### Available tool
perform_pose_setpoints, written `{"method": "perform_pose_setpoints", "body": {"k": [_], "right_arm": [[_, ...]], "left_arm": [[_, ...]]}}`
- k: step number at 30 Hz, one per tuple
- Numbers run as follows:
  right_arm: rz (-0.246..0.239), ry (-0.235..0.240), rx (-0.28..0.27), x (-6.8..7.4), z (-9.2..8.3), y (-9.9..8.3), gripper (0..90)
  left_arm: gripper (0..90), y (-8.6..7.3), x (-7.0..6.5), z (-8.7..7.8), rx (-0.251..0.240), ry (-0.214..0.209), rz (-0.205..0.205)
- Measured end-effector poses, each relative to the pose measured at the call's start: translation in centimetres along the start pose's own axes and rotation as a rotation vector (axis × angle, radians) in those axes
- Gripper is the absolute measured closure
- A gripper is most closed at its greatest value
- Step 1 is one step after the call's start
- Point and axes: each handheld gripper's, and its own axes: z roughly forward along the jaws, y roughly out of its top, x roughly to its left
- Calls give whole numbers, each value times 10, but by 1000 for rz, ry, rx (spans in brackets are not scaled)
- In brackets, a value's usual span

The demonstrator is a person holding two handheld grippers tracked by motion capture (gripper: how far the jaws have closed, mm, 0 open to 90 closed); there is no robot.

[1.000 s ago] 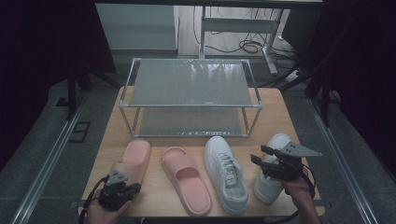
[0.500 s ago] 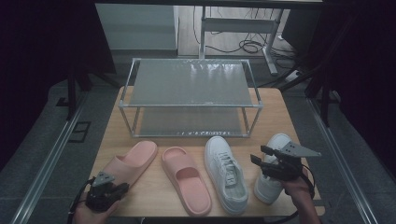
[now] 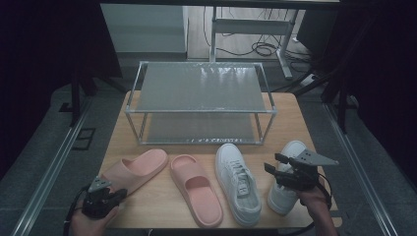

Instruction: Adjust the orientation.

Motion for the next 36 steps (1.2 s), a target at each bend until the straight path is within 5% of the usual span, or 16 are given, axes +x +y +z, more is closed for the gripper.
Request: {"method": "perform_pose_setpoints", "body": {"k": [7, 15, 17, 23, 29, 36], "right_arm": [[0, 0, 1, 0, 0, 0, 414], [-1, 1, 1, 1, 0, 0, 414], [-1, 3, 1, 1, 0, 0, 414], [0, 1, -2, 0, -1, 0, 414], [-1, 0, -4, 0, -2, 0, 414], [-4, 1, 1, 0, 0, 0, 414]], "left_arm": [[877, 8, -2, -7, -34, 2, 7], [878, 62, -26, -5, -80, -26, 110], [879, 89, -31, 8, -72, -42, 133], [872, 126, -35, 41, -19, -33, 143], [883, 139, -35, 62, 13, -5, 142], [888, 148, -22, 87, 62, 30, 87]]}}
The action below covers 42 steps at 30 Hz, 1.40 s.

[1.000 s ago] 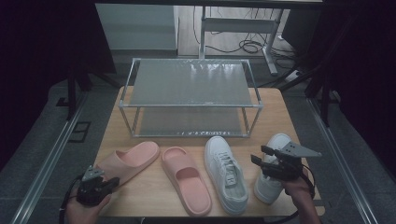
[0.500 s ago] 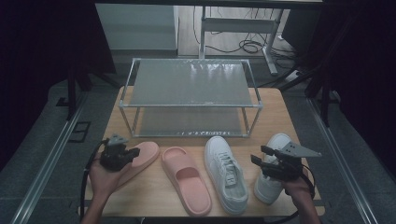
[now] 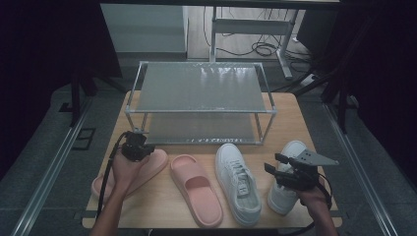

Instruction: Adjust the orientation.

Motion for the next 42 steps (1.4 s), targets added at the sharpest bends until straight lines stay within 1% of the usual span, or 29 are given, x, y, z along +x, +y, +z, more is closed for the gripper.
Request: {"method": "perform_pose_setpoints", "body": {"k": [1, 3, 5, 6, 7, 8, 9, 11, 13, 15, 17, 19, 22, 25, 28, 29, 30, 32, 33, 41, 42], "right_arm": [[1, 0, 1, 0, 0, 0, 414], [-2, 1, 1, 1, 1, 0, 413], [-7, 3, 4, 1, 1, 1, 413], [-10, 6, 3, 3, 1, 1, 412], [-10, 6, 3, 3, 1, 1, 412], [-9, 7, 4, 3, 1, 1, 411], [-9, 7, 4, 3, 1, 1, 411], [-9, 6, 6, 2, 1, 1, 411], [-7, 6, 6, 2, 1, 0, 411], [-7, 6, 7, 2, 1, 0, 411], [-9, 7, 6, 3, 2, 1, 411], [-12, 8, 6, 3, 1, 1, 410], [-13, 9, 5, 3, 1, 1, 410], [-12, 8, 5, 3, 1, 1, 410], [-10, 10, 5, 3, 1, 1, 410], [-10, 10, 5, 3, 1, 1, 410], [-14, 10, 4, 3, 1, 1, 410], [-15, 10, 5, 3, 0, 2, 411], [-13, 11, 5, 3, 0, 2, 410], [-13, 10, 3, 3, -1, 2, 411], [-14, 9, 1, 3, -2, 2, 411]], "left_arm": [[883, 0, 0, 0, 0, 0, 0], [876, 2, 4, 9, 27, 4, -24], [879, 2, 5, 10, 31, 8, -26], [883, 3, 7, 15, 43, 22, -27], [886, 3, 7, 15, 43, 22, -27], [891, 3, 8, 19, 46, 41, -39], [895, 3, 8, 19, 46, 41, -39], [900, 4, 9, 20, 49, 66, -46], [900, 5, 9, 20, 52, 70, -43], [900, 9, 7, 22, 67, 95, -35], [900, 13, 5, 22, 73, 105, -21], [900, 16, 3, 24, 81, 118, -19], [900, 17, 4, 28, 100, 117, -21], [900, 17, 4, 27, 101, 120, -23], [899, 16, 3, 29, 125, 118, -11], [899, 16, 3, 29, 125, 118, -11], [900, 16, 3, 29, 138, 119, -4], [900, 16, 2, 29, 137, 121, -5], [900, 16, 3, 29, 146, 119, 4], [900, 15, 0, 28, 160, 103, 9], [900, 13, -2, 27, 161, 97, 11]]}}
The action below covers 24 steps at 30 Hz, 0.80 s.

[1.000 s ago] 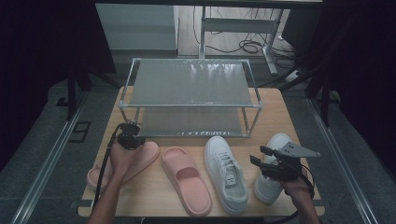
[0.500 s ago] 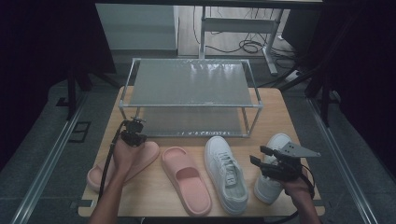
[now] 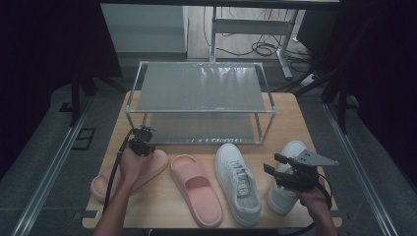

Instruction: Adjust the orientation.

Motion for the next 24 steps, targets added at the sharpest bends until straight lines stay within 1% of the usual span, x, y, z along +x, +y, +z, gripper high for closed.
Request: {"method": "perform_pose_setpoints", "body": {"k": [2, 3, 5, 7, 8, 9, 11, 13, 15, 16, 19, 22, 23, 24], "right_arm": [[0, 0, 0, 0, 0, 0, 411], [0, 0, 0, 0, 0, 0, 411], [1, 0, -2, 0, 0, 0, 411], [2, -1, -2, 0, 0, 0, 411], [2, -1, -2, 0, -1, 0, 411], [2, -1, -2, 0, -1, 0, 411], [0, -1, -2, 0, 0, 0, 411], [0, -1, -1, 0, 0, 0, 411], [1, 0, 0, 0, 0, 0, 410], [1, 0, 0, 0, 0, 0, 410], [1, -2, 2, 0, -1, 0, 411], [1, -1, 1, 0, -1, 0, 411], [1, -1, 1, 0, -1, 0, 411], [0, -1, 1, 0, -1, 0, 411]], "left_arm": [[900, -1, -1, -1, 3, -3, 7], [900, -3, -1, -2, 10, -10, 16], [900, -8, -4, -4, 1, -34, 18], [900, -10, -4, -5, -1, -39, 19], [900, -15, -6, -8, -9, -56, 23], [900, -15, -6, -8, -9, -56, 23], [900, -25, -9, -11, -33, -85, 21], [900, -31, -11, -13, -40, -106, 17], [900, -36, -11, -16, -43, -130, 25], [900, -36, -11, -16, -43, -130, 25], [900, -46, -14, -20, -56, -162, 29], [900, -54, -16, -23, -65, -181, 37], [900, -54, -16, -23, -65, -181, 37], [900, -59, -17, -25, -70, -194, 41]]}}
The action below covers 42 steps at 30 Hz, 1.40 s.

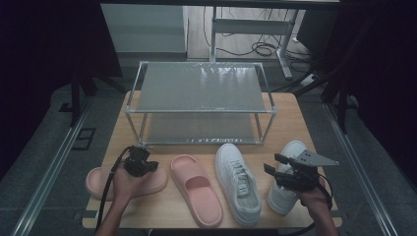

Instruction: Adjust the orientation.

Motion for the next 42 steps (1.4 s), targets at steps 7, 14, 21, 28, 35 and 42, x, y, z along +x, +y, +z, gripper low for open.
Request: {"method": "perform_pose_setpoints", "body": {"k": [7, 14, 21, 28, 35, 42], "right_arm": [[3, -3, -2, -1, 0, 0, 411], [1, -3, 1, 0, 0, 0, 410], [0, -3, 2, 0, 1, 0, 411], [0, -3, 4, 0, 0, 0, 411], [-2, -2, 6, 1, 0, 0, 410], [0, -5, 4, 0, 0, -1, 410]], "left_arm": [[900, -17, -8, -7, -24, -26, 6], [900, -35, -13, -15, -43, -55, 9], [900, -51, -18, -23, -53, -63, 15], [900, -66, -20, -31, -62, -71, 15], [900, -79, -19, -38, -73, -88, 1], [900, -92, -17, -46, -86, -99, -15]]}}
